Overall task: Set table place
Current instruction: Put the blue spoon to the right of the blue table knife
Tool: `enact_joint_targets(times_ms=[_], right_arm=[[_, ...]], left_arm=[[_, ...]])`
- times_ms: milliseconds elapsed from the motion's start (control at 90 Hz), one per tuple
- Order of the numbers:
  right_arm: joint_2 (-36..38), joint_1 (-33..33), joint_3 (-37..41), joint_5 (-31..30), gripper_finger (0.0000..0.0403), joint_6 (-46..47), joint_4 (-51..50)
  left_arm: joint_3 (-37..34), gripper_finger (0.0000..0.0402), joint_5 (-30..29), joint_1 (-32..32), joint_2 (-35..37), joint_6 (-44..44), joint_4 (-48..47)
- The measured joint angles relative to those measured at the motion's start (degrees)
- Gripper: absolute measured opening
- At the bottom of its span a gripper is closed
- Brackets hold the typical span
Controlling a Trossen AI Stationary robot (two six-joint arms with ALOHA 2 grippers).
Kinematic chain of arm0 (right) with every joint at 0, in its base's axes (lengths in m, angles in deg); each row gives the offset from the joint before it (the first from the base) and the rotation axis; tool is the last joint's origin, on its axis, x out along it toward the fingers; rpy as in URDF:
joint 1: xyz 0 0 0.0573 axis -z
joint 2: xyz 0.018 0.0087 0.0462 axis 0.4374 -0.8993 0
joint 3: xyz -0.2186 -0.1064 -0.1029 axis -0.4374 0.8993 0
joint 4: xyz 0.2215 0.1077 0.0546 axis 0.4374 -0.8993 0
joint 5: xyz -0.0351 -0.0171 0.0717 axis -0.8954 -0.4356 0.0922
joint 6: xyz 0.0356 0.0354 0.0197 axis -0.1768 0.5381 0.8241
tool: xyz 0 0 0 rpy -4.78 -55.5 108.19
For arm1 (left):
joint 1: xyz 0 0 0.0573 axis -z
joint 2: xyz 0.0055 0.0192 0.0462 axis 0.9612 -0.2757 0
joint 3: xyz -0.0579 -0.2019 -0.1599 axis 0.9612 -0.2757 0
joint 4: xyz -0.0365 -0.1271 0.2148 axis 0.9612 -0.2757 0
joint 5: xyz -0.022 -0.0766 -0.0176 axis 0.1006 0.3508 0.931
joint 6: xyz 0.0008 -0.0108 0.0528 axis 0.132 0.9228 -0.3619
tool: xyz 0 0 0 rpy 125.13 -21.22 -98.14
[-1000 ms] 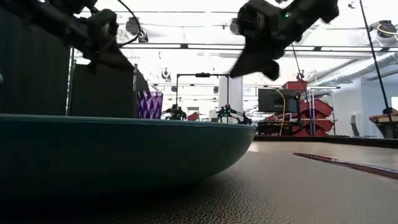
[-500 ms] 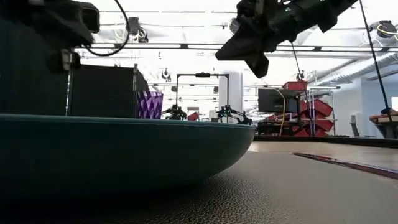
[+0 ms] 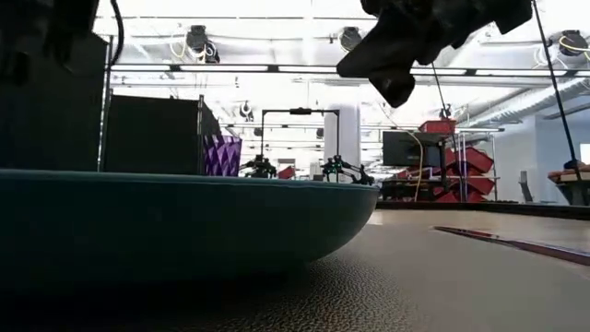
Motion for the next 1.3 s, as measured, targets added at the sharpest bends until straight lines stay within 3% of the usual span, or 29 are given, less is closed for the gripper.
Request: enact_joint_targets(times_ms=[89,178,289,378,722,933,1300], right_arm=[[-0.02,-0.63,0.00,-0.08,0.0000,0.00,-0.53],[-0.04,-1.16,0.00,-0.18,0.0000,0.00,-1.01],[-0.04,-1.97,0.00,-2.15,0.0000,0.07,-1.54],[-0.04,-2.31,0.00,-2.71,0.0000,0.10,-2.01],[-0.90,-3.15,0.00,-2.86,0.0000,0.48,-1.99],[-2.74,-4.69,0.00,-2.62,0.0000,2.83,-2.11],[-4.57,-5.75,0.00,-2.58,0.0000,3.06,-2.10]], left_arm=[[6.38,0.0000,-3.39,2.70,-3.42,-1.24,-5.70],[14.21,0.0000,-4.17,5.05,-7.21,0.83,-17.23],[22.90,0.0000,-2.16,8.12,-12.83,8.44,-33.08],[27.04,0.0000,0.53,10.52,-17.15,15.25,-38.85],[27.55,0.0000,16.05,16.38,-33.77,38.89,-39.10],[27.55,0.0000,21.73,16.43,-38.72,39.54,-38.25],[27.53,0.0000,20.84,17.82,-42.88,39.47,-36.79]])
